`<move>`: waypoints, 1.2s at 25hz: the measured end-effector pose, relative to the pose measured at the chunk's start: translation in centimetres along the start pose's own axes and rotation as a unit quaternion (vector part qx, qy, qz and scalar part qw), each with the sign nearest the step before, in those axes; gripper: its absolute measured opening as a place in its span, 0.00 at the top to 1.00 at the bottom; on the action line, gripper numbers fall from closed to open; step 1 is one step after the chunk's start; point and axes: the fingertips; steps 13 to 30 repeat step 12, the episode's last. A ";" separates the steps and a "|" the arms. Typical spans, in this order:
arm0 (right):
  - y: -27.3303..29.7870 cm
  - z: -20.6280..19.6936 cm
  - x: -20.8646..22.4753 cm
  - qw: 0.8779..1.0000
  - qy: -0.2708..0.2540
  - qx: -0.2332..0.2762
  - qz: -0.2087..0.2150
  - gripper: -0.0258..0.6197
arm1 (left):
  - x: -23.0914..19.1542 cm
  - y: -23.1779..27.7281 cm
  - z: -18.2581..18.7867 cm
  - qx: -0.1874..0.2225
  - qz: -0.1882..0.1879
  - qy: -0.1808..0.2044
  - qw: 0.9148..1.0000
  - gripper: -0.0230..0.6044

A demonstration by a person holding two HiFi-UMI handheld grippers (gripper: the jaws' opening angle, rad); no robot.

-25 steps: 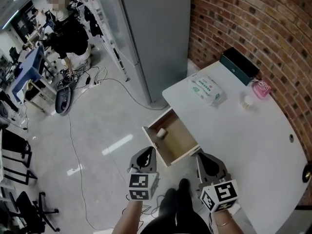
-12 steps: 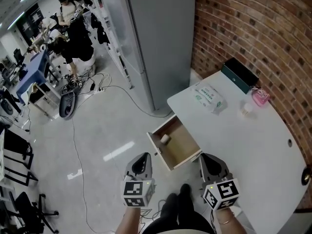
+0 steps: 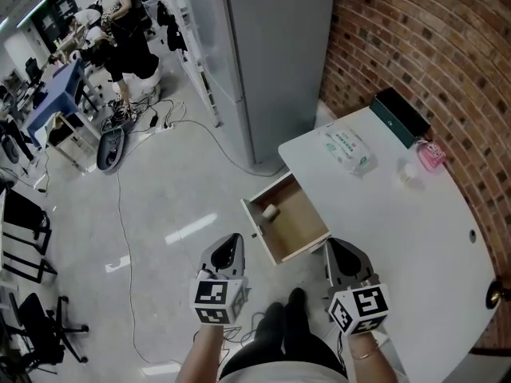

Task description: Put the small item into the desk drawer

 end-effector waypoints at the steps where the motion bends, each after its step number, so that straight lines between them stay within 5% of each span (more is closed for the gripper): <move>1: 0.1 0.0 -0.1 1.000 0.000 -0.001 0.000 0.95 | -0.2 0.0 0.0 0.001 0.000 0.000 1.000 0.93; 30: 1.3 -0.5 -0.1 1.000 -0.003 -0.011 0.017 0.95 | 0.7 1.6 0.0 -0.023 0.000 -0.026 0.999 0.93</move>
Point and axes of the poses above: the fingertips, and each gripper's own axes: y forward along the fingers, x to its right, z out of its top, and after that the axes turned 11 degrees about -z, right-handed
